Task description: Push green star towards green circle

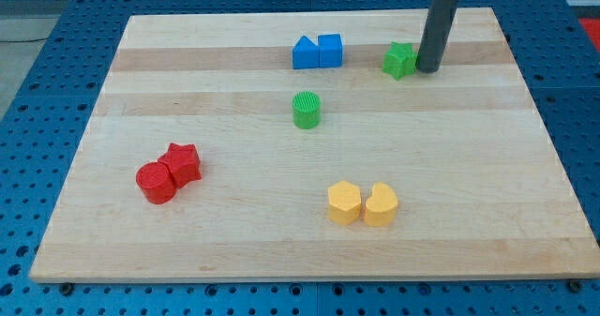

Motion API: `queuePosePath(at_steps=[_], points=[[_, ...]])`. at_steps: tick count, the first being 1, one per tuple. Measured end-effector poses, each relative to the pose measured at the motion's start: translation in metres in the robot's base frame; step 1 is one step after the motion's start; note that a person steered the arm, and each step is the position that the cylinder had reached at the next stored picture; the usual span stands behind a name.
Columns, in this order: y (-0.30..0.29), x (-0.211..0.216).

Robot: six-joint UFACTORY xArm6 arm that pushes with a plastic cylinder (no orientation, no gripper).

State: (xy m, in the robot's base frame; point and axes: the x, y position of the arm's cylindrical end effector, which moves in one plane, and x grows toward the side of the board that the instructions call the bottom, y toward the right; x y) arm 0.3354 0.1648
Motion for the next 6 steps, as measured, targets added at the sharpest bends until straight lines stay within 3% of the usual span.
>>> queuePosePath(at_steps=[2,3,4,6], points=[[0.011,0.002],[0.063,-0.030],[0.047,-0.047],[-0.018,-0.005]])
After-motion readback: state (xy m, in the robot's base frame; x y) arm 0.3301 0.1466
